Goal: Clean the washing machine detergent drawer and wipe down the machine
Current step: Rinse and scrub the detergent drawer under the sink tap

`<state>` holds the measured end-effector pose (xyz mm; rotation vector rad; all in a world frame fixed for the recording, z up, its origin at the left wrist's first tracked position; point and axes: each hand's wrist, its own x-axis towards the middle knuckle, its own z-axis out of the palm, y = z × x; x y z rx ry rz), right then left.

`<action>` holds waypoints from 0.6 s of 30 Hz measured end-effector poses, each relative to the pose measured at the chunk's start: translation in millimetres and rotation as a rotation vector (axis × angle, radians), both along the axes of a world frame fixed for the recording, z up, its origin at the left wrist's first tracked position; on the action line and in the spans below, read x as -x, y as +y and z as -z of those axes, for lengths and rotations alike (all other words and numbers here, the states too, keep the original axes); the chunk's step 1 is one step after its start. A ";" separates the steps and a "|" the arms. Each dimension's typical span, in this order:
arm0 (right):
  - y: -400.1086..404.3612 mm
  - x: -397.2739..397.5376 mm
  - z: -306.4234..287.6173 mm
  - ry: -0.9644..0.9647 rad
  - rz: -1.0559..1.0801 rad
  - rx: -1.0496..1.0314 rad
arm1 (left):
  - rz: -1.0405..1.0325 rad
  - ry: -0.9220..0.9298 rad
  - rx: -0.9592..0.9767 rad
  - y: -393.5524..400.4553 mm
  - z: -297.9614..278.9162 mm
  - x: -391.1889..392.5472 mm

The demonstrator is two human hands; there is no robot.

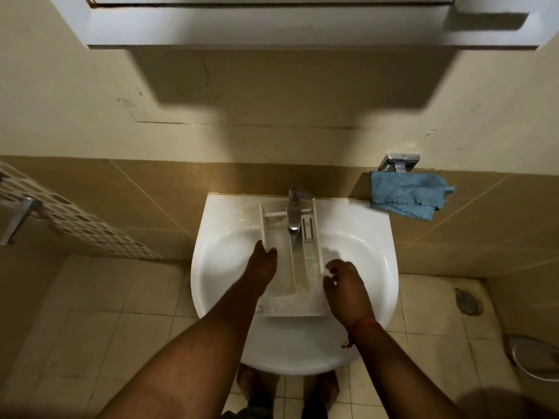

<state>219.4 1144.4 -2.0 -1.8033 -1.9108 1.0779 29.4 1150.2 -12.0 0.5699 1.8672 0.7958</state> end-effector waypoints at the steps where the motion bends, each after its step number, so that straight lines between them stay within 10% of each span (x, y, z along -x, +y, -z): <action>1: 0.4 5.6 -5.8 0.021 0.015 -0.130 | 0.004 0.013 0.015 -3.6 2.1 0.1; 7: -22.9 51.0 6.8 -0.040 -0.381 0.099 | 0.145 0.100 -0.031 -29.6 8.5 -1.6; 12: -10.5 81.0 9.7 0.127 -0.156 0.161 | 0.203 0.094 -0.043 -29.2 7.7 3.3; 18: -16.4 74.6 8.5 -0.120 -0.273 0.171 | 0.238 0.097 -0.040 -29.6 5.7 4.1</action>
